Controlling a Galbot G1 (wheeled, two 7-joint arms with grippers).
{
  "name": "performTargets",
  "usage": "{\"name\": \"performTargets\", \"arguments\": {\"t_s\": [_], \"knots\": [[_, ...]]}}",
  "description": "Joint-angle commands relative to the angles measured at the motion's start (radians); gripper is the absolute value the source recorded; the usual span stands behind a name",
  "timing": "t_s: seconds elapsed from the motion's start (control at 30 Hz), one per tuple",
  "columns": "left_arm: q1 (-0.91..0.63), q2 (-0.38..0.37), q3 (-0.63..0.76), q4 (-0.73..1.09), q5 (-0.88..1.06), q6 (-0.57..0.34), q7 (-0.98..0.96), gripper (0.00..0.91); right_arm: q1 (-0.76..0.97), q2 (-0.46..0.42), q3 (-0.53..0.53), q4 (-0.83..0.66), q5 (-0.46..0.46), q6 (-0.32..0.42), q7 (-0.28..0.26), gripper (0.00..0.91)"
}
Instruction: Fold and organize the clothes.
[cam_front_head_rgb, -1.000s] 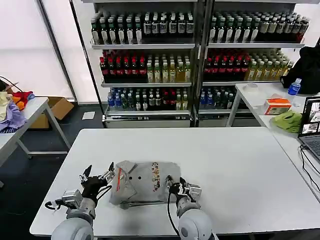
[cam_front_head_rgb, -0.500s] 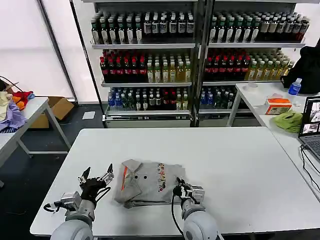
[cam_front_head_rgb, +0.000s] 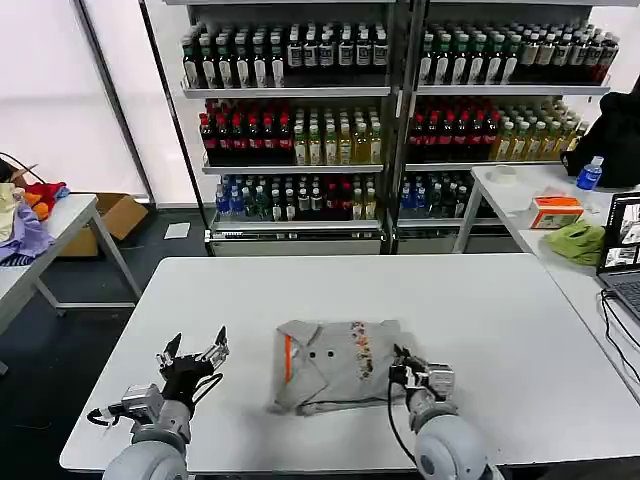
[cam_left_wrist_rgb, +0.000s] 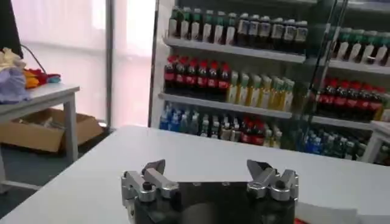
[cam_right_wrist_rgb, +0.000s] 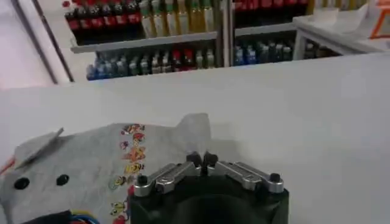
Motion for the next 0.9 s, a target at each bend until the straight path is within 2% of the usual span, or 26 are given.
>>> {"name": "performTargets", "arguments": {"t_s": [0.03,0.07,0.1,0.13,0.17,0.3,0.43,0.47,0.53,0.6,0.7,0.8,0.9], "knots": [[0.008,-0.009,0.014,-0.001,0.01,-0.001,0.002,0.907,0.004,-0.113,0.13,-0.076,0.012,0.017,-0.013,0.0],[0.008,-0.009,0.014,-0.001,0.011,-0.001,0.002,0.907,0.009,-0.111,0.132,-0.09,0.005,0.019,-0.012,0.0],[0.008,-0.009,0.014,-0.002,0.011,-0.001,0.002,0.907,0.013,-0.108,0.135,-0.103,-0.007,0.019,-0.013,0.071],[0.009,-0.008,0.013,-0.005,0.011,-0.001,0.002,0.907,0.015,-0.105,0.139,-0.113,-0.018,0.015,-0.014,0.322],[0.011,-0.008,0.012,-0.006,0.011,-0.001,0.002,0.907,0.015,-0.104,0.144,-0.118,-0.029,0.009,-0.015,0.907],[0.022,-0.007,0.009,-0.011,0.014,-0.002,0.003,0.907,-0.002,-0.098,0.161,-0.101,-0.103,0.013,-0.025,0.907],[0.032,-0.009,0.011,-0.01,0.017,-0.002,0.004,0.907,-0.035,-0.046,0.193,0.02,-0.327,0.097,-0.032,0.907],[0.033,-0.011,0.013,-0.01,0.019,-0.002,0.005,0.907,-0.039,-0.031,0.19,0.06,-0.338,0.096,-0.03,0.907],[0.033,-0.014,0.017,-0.011,0.023,-0.001,0.006,0.907,-0.048,-0.028,0.166,0.113,-0.317,0.073,-0.035,0.907],[0.033,-0.018,0.02,-0.012,0.024,-0.001,0.006,0.907,-0.075,-0.035,0.124,0.159,-0.303,0.039,-0.066,0.907],[0.039,-0.019,0.02,-0.017,0.026,-0.001,0.007,0.907,-0.104,-0.056,0.059,0.186,-0.252,-0.008,-0.07,0.907],[0.047,-0.016,0.015,-0.023,0.025,-0.001,0.008,0.907,-0.096,-0.08,0.012,0.172,-0.203,-0.015,-0.063,0.907],[0.056,-0.015,0.009,-0.027,0.024,-0.002,0.009,0.907,-0.076,-0.114,-0.027,0.147,-0.142,-0.019,-0.078,0.907]]}}
